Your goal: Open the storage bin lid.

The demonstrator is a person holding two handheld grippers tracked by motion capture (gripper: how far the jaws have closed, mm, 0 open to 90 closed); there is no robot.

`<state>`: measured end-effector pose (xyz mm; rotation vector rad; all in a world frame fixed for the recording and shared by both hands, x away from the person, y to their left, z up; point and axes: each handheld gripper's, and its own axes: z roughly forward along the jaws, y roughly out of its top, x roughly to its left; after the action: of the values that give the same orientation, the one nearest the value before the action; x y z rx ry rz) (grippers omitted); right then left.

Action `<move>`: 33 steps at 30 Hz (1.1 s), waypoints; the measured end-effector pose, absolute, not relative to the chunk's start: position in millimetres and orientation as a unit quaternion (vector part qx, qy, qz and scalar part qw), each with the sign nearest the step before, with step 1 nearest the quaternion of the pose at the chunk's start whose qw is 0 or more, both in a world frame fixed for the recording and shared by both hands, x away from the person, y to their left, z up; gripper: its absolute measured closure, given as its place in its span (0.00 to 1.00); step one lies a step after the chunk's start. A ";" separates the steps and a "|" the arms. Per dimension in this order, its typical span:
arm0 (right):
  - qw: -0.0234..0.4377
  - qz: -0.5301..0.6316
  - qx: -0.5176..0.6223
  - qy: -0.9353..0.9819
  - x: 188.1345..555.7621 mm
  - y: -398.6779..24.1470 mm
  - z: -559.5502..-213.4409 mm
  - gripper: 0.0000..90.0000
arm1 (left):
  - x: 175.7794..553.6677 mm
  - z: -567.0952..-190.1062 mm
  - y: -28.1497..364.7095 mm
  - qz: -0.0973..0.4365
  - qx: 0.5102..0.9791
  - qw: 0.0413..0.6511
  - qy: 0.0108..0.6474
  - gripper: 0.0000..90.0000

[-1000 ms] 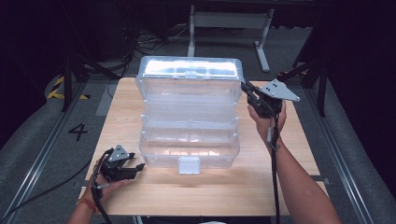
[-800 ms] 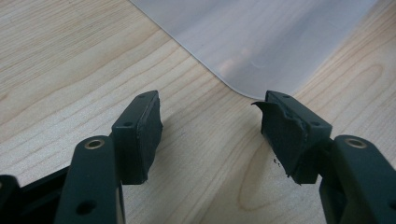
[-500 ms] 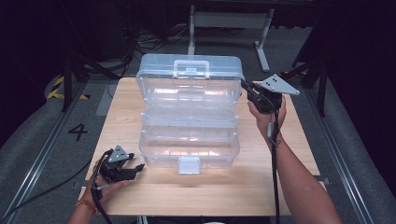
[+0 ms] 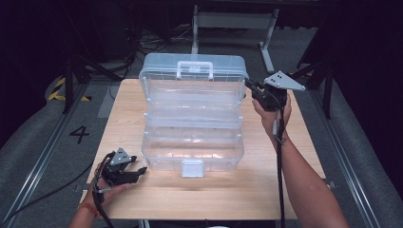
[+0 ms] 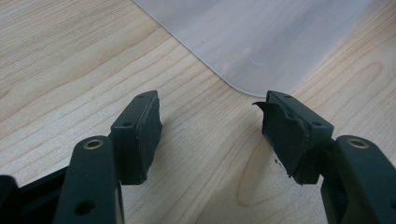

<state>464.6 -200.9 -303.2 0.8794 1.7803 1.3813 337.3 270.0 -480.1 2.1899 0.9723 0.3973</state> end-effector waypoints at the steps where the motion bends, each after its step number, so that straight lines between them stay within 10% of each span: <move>1: 0.353 0.533 0.340 0.690 465.3 -200.8 -302.9 0.94 | 337.2 -480.2 269.9 0.153 0.845 0.349 0.375 0.42; 33: 0.325 0.520 0.360 0.703 500.4 -199.8 -295.3 0.93 | 337.0 -480.1 269.9 0.154 0.844 0.349 0.376 0.42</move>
<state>500.4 -199.8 -295.3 0.9428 1.8443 1.3623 337.0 269.9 -480.1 2.1885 0.9743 0.3990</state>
